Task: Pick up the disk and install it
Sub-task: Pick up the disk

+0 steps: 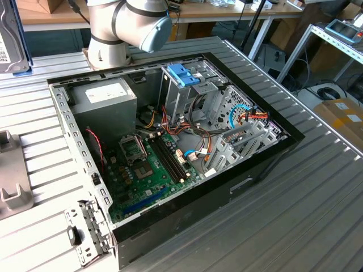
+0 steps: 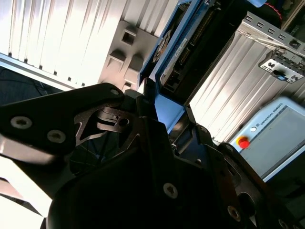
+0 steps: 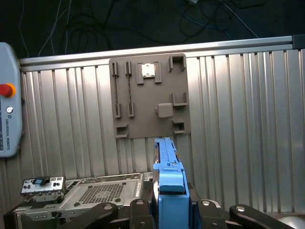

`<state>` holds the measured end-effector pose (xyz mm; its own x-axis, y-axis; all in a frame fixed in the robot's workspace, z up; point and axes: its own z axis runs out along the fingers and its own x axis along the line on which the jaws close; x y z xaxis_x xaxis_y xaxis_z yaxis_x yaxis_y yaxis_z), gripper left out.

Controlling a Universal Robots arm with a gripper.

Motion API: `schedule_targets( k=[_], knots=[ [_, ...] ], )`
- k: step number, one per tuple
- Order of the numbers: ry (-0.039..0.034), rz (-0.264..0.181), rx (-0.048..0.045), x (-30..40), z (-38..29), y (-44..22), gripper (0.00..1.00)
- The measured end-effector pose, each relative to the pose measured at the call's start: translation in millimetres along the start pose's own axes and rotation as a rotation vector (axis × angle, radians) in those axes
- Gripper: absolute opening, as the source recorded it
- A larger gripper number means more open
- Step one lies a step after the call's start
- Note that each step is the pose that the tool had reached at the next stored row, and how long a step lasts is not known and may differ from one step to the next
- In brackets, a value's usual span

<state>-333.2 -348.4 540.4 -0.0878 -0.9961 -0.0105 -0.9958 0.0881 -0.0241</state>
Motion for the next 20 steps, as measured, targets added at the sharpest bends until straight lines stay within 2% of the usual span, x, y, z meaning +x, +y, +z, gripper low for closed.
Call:
schedule_targets(
  k=[20],
  knots=[
    [0.0027,0.0,0.0002,-1.2,0.9,-13.7,0.37]
  ],
)
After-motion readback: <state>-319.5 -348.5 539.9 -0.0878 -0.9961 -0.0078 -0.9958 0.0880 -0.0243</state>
